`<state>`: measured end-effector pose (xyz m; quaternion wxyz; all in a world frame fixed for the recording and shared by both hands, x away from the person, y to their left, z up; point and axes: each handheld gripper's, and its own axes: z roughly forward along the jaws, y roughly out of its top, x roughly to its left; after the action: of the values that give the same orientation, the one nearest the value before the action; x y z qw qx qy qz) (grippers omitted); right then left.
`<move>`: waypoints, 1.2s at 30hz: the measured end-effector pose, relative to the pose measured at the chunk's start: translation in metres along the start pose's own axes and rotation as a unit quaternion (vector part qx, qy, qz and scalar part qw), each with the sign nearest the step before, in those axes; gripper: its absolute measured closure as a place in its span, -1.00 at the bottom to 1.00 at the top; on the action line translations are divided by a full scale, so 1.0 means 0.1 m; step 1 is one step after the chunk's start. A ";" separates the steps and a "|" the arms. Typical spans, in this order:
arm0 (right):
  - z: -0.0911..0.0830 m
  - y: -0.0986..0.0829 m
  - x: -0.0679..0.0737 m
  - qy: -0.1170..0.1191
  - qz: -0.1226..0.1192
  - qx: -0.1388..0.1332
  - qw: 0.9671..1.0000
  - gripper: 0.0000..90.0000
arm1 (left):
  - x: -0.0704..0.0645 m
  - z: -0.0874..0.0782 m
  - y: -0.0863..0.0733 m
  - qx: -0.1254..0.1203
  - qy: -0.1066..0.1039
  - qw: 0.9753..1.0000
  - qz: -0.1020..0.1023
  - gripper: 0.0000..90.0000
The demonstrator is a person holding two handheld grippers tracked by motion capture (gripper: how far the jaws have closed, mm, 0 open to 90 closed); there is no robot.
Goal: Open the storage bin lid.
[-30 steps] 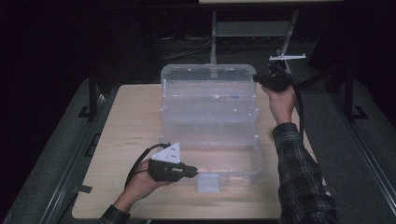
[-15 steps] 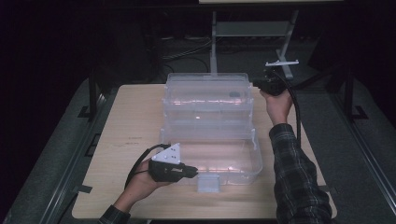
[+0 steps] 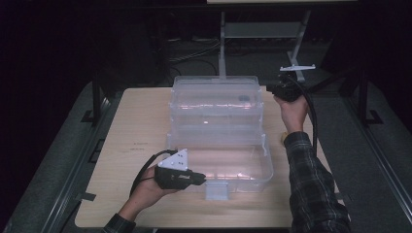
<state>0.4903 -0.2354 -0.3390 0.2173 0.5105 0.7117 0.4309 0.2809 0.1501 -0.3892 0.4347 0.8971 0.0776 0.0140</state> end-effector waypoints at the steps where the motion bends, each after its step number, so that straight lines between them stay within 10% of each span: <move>1: -0.02 0.00 -0.01 0.001 -0.001 -0.001 1.000 1.00 | 0.00 0.00 0.00 -0.001 0.001 1.000 0.000 0.84; 16: -0.29 -0.09 -0.06 -0.003 -0.014 0.010 1.000 0.11 | 0.00 0.00 0.00 -0.005 -0.004 1.000 -0.008 0.84; 36: -0.59 -0.38 -0.18 -0.027 -0.035 0.044 0.998 -0.41 | 0.03 0.00 0.00 -0.002 -0.010 1.000 -0.026 0.83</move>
<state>0.4327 -0.2792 -0.3417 0.2288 0.5059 0.7413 0.3771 0.2842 0.1501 -0.3894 0.4377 0.8938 0.0970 -0.0060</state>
